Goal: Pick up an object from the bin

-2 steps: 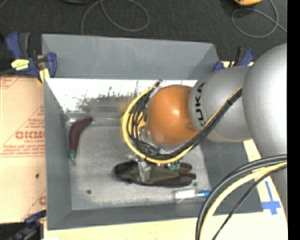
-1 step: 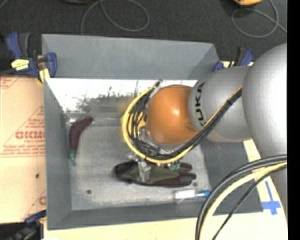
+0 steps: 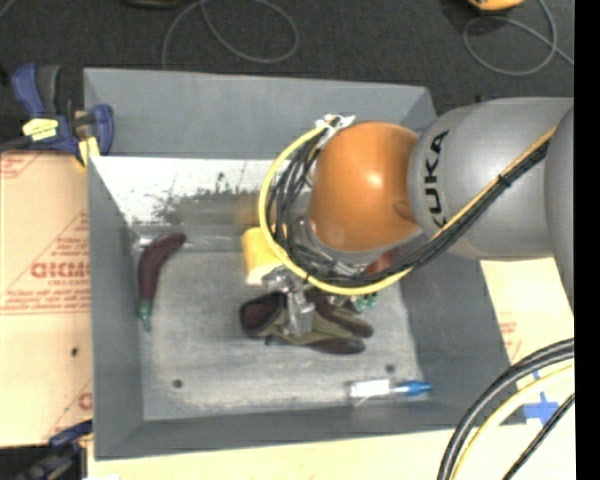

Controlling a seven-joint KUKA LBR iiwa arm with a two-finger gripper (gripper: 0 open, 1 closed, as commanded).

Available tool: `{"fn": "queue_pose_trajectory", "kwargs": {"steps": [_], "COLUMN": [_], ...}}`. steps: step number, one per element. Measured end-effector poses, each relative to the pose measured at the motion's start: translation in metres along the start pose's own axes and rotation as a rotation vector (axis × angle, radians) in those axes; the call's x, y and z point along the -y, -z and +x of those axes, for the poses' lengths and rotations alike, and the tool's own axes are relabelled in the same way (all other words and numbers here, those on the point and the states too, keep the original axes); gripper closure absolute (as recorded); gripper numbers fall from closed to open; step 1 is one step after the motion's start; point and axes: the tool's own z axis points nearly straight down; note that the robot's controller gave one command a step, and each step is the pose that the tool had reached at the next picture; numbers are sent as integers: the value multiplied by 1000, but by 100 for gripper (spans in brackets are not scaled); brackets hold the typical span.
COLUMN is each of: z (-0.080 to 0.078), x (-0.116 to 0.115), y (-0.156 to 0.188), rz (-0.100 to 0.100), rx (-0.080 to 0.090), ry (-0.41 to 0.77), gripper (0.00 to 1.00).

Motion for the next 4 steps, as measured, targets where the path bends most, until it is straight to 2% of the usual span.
{"fn": "queue_pose_trajectory", "kwargs": {"steps": [1,2,3,4], "z": [0,0,-6,-12], "x": [0,0,-1,1], "y": [0,0,-36,-77], "rz": [-1,-1,1,-1], "rx": [0,0,8,2], "ry": [-1,-2,-56,-217], "gripper": [0,0,0,100]}}
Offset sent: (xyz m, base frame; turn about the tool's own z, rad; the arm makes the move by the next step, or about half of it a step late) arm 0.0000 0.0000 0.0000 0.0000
